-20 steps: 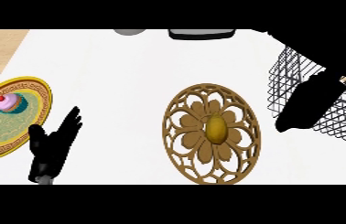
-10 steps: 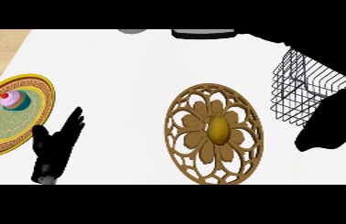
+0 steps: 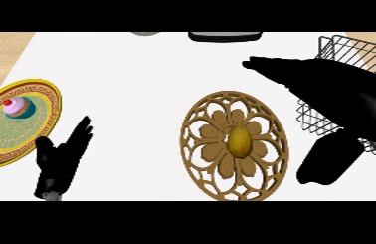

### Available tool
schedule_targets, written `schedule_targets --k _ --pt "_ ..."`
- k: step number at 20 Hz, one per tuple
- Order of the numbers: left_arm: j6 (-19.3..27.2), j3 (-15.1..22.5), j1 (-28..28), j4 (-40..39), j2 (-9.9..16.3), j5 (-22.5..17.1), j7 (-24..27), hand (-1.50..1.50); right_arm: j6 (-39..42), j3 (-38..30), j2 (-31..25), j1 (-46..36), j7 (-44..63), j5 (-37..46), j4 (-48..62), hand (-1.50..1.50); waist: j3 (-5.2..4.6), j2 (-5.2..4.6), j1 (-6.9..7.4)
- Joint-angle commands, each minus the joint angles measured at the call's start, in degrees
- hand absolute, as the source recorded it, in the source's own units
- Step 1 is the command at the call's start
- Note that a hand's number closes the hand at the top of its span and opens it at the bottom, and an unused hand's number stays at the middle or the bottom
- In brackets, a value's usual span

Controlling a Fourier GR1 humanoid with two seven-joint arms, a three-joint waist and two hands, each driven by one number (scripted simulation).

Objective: Pick the lemon from the placemat and place it in the basket

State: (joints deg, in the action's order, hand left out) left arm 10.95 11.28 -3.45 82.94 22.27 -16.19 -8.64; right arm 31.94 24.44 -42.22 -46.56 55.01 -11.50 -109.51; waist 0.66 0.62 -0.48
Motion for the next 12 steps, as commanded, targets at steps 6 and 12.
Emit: schedule_targets --k 6,12 --pt "-1.2 2.0 -4.1 -4.4 -1.8 1.0 -1.3 0.0 -1.3 4.8 3.8 5.3 -1.7 11.7 4.7 -1.5 -0.68 -0.87 1.1" --pt "-2.9 0.2 -4.0 -4.8 -0.7 0.4 -1.4 0.0 -3.4 7.3 6.0 11.3 -3.6 17.3 2.5 -1.5 -0.66 -0.68 0.53"
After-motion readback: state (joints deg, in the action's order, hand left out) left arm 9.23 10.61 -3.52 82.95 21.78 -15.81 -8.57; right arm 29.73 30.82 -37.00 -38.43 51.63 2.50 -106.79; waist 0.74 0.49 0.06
